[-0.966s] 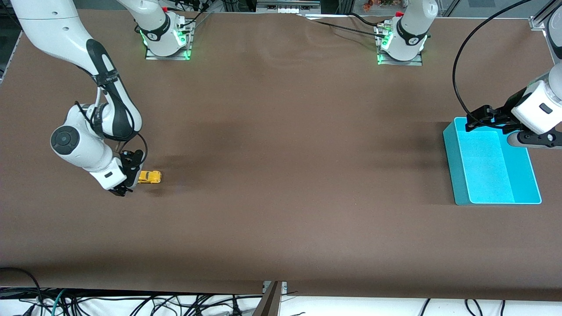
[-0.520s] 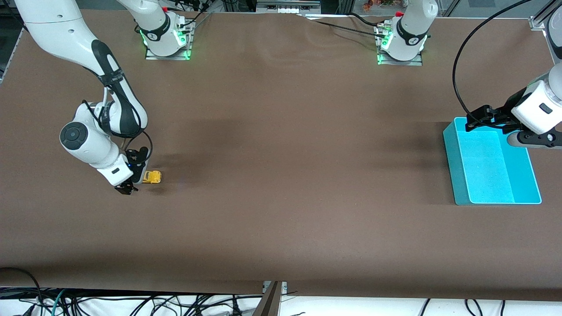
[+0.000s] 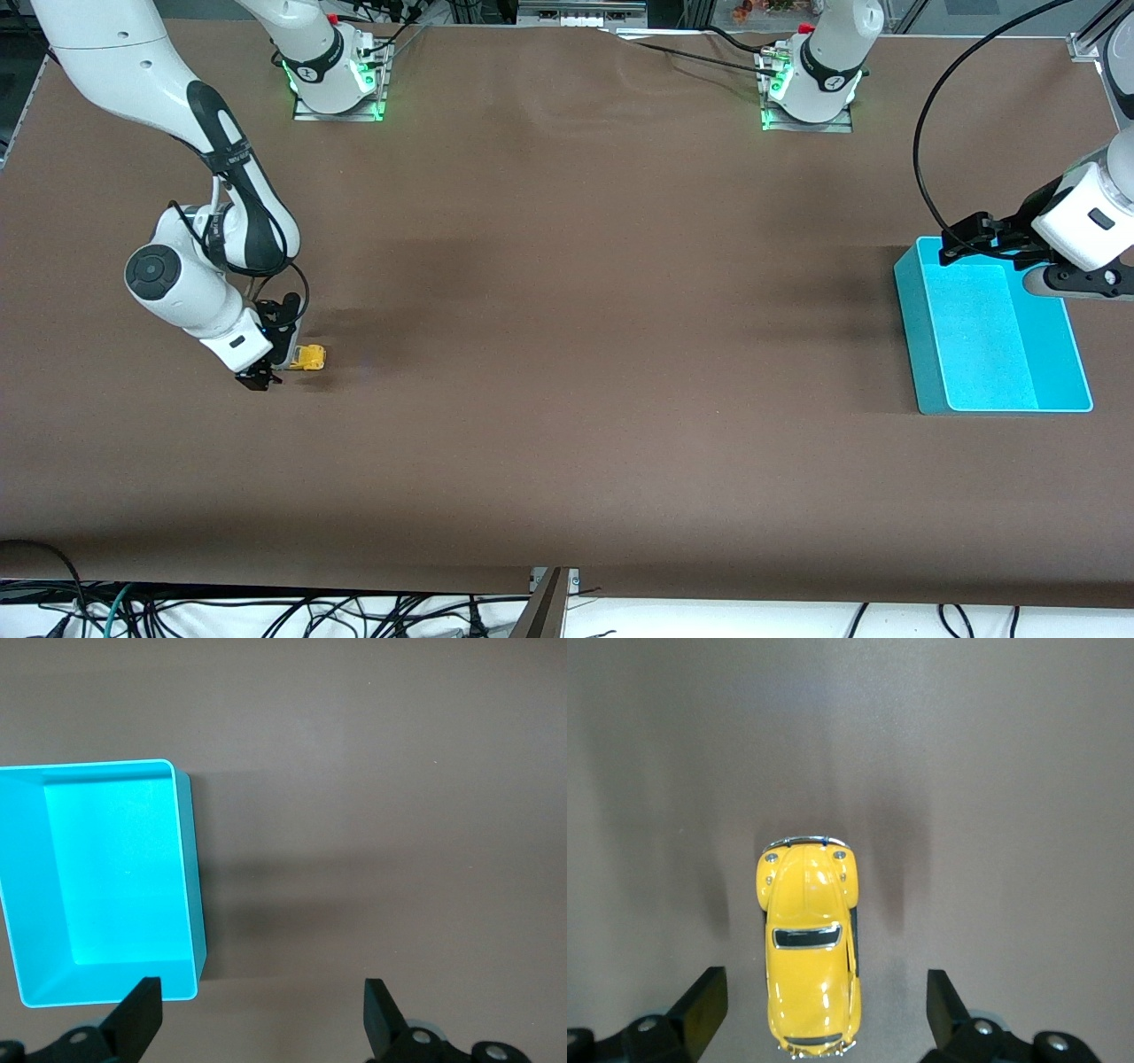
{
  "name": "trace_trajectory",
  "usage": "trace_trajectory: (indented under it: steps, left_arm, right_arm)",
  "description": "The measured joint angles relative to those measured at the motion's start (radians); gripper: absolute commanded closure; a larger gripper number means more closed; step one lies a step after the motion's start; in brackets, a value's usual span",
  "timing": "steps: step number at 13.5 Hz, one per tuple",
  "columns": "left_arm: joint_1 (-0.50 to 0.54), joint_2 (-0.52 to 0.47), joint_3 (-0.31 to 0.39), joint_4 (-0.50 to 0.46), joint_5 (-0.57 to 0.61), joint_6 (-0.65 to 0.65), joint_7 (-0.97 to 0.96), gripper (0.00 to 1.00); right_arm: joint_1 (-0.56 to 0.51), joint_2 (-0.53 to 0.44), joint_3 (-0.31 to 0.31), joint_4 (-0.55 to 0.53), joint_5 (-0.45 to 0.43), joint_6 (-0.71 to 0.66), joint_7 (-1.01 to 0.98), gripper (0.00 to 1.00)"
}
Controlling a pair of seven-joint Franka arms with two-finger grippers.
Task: Wind and store yellow beetle car
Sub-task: 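Lower the right gripper and close it on the yellow car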
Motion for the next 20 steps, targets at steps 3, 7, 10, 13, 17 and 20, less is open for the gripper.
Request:
trace_trajectory:
  steps: [3,7,10,13,17,20]
  left_arm:
    - [0.0,0.0,0.0,0.0,0.0,0.0,0.0,0.0]
    - [0.0,0.0,0.0,0.0,0.0,0.0,0.0,0.0]
    - [0.0,0.0,0.0,0.0,0.0,0.0,0.0,0.0]
    - [0.0,0.0,0.0,0.0,0.0,-0.003,0.0,0.0]
    - [0.0,0.0,0.0,0.0,0.0,-0.005,0.0,0.0]
    - [0.0,0.0,0.0,0.0,0.0,-0.005,0.0,0.0]
  right_arm:
    - [0.0,0.0,0.0,-0.019,0.0,0.021,-0.008,0.16]
    - [0.0,0.0,0.0,-0.02,0.0,0.023,-0.009,0.38]
    - [0.0,-0.004,0.0,-0.02,0.0,0.023,-0.009,0.41]
    - [0.0,-0.009,0.0,-0.02,0.0,0.023,-0.009,0.52]
    - [0.0,-0.01,0.0,-0.02,0.002,0.022,-0.009,0.59]
    - [-0.001,-0.011,0.0,-0.02,0.011,0.02,-0.009,0.64]
